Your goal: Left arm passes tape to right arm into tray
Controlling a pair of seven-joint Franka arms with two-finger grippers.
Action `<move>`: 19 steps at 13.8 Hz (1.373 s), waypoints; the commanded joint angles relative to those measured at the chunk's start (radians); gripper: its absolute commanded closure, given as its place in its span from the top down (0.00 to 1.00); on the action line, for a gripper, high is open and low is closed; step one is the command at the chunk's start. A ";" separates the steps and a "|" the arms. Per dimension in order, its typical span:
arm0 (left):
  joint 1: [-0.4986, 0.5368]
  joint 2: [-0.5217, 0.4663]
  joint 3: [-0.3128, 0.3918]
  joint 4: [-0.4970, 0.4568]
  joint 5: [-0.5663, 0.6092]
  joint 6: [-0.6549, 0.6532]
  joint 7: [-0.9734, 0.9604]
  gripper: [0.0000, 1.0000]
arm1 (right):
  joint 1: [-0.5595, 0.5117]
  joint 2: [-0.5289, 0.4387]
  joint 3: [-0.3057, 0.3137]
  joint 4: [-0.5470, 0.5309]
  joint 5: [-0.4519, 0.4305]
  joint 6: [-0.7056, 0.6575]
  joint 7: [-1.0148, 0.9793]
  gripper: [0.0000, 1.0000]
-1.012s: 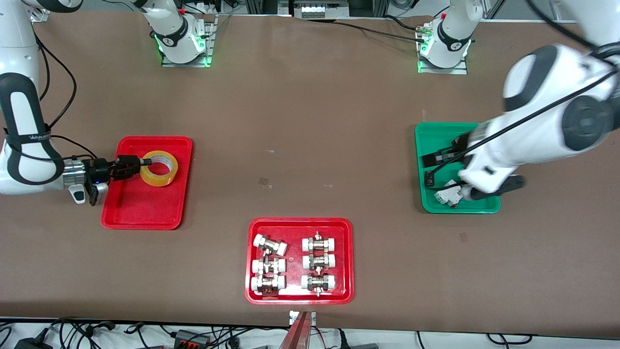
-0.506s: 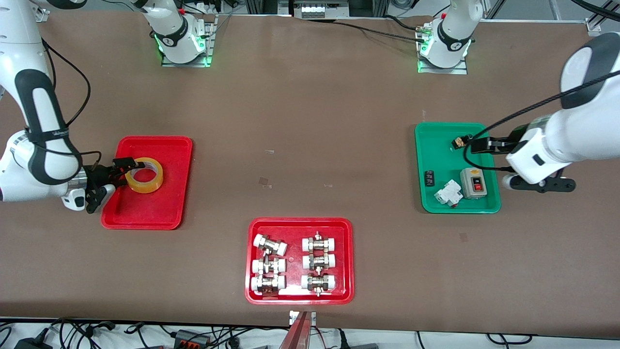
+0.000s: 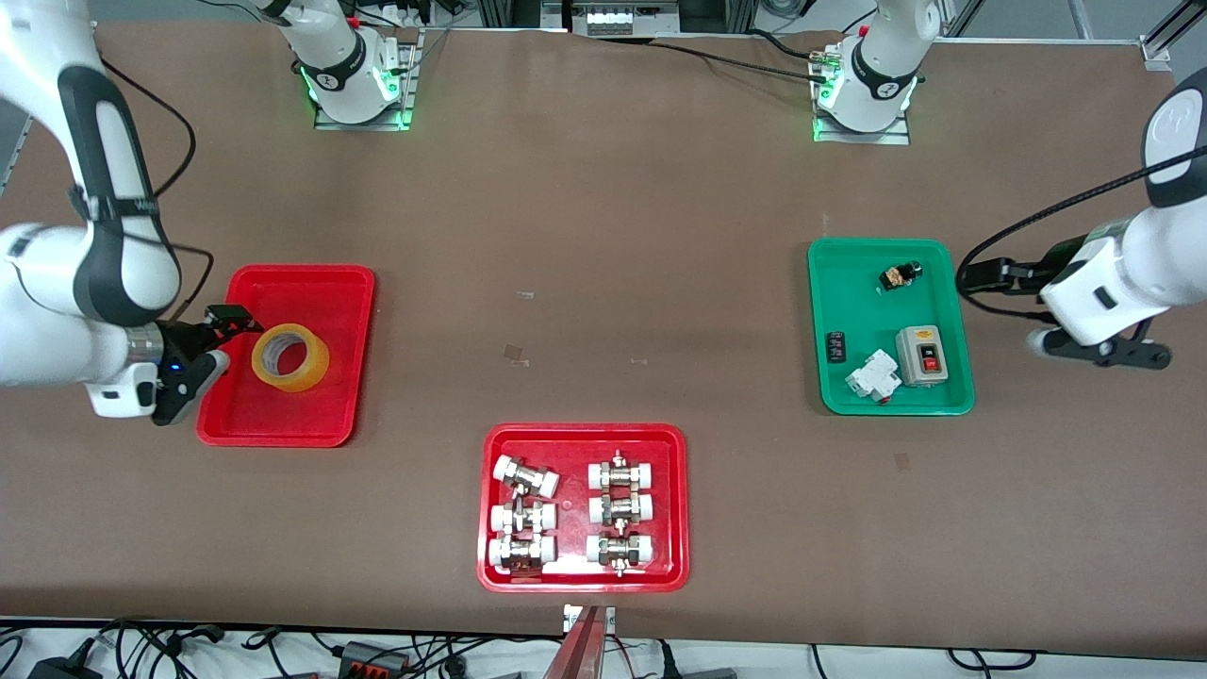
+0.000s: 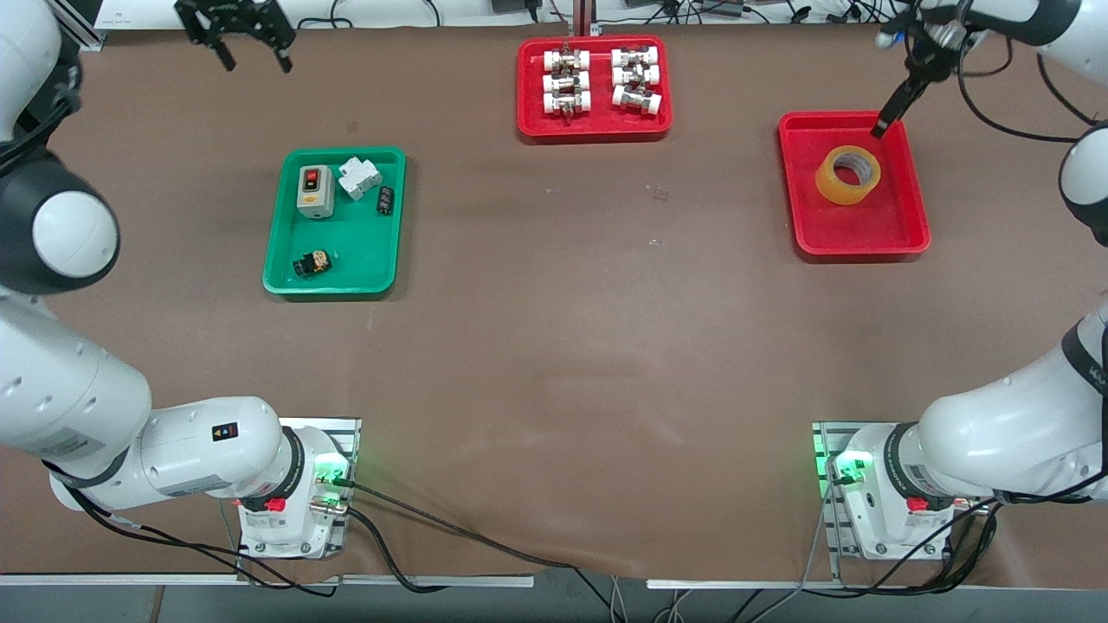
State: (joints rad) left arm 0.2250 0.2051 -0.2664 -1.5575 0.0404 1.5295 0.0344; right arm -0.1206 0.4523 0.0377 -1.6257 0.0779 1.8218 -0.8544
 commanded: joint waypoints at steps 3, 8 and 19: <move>-0.079 -0.151 0.113 -0.122 0.009 0.154 0.021 1.00 | 0.084 -0.249 -0.004 -0.031 -0.062 -0.185 0.468 1.00; -0.072 -0.156 0.102 -0.092 0.006 0.129 -0.004 1.00 | 0.139 -0.461 0.007 -0.039 -0.079 -0.303 0.777 1.00; -0.064 -0.167 0.096 -0.076 0.006 0.081 -0.004 1.00 | 0.150 -0.518 0.007 0.041 -0.099 -0.311 0.911 1.00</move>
State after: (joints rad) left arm 0.1576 0.0463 -0.1630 -1.6437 0.0404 1.6343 0.0321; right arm 0.0241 -0.0792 0.0368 -1.6267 -0.0035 1.5222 0.0269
